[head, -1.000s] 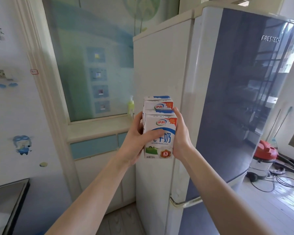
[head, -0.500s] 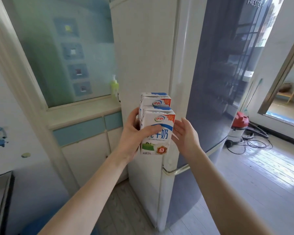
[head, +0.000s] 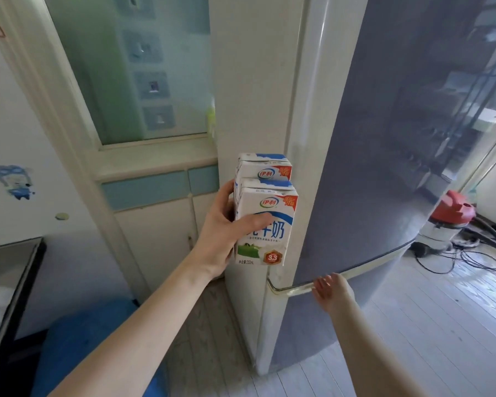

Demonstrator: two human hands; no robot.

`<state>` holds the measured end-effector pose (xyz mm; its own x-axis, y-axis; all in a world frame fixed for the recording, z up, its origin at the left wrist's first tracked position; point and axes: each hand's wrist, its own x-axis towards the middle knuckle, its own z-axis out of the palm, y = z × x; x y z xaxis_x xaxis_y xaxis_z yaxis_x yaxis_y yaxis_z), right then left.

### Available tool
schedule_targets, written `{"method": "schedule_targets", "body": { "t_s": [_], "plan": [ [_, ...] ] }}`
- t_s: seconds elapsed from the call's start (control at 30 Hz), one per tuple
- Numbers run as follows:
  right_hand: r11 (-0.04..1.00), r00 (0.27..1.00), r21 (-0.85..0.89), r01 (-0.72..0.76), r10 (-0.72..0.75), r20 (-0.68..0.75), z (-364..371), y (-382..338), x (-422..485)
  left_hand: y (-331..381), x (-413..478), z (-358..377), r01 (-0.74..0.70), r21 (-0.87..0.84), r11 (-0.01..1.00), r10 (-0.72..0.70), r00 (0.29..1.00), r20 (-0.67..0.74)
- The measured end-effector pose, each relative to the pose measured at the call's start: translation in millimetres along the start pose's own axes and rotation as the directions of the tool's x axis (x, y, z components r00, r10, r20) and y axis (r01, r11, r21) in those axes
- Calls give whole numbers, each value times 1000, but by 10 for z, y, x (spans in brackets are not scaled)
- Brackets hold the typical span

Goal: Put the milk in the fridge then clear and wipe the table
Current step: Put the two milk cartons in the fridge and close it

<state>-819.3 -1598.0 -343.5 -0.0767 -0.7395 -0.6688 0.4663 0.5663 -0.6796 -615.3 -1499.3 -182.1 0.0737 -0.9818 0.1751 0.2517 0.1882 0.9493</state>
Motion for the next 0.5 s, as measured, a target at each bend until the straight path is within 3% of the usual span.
{"method": "schedule_targets", "body": {
  "t_s": [0.13,0.33,0.5],
  "plan": [
    [990,992,76,-117,121,-46,-89,-5,337,-128,47,111,-26,-15,1000,25,997,-75],
    [954,960,106,-279,281,-3,-22,81,583,-290,26,154,-1,12,1000,3,985,-170],
    [935,949,164,-315,313,37,95,148,614,-343,-6,139,9,11,1000,-7,976,-216]
  ]
}}
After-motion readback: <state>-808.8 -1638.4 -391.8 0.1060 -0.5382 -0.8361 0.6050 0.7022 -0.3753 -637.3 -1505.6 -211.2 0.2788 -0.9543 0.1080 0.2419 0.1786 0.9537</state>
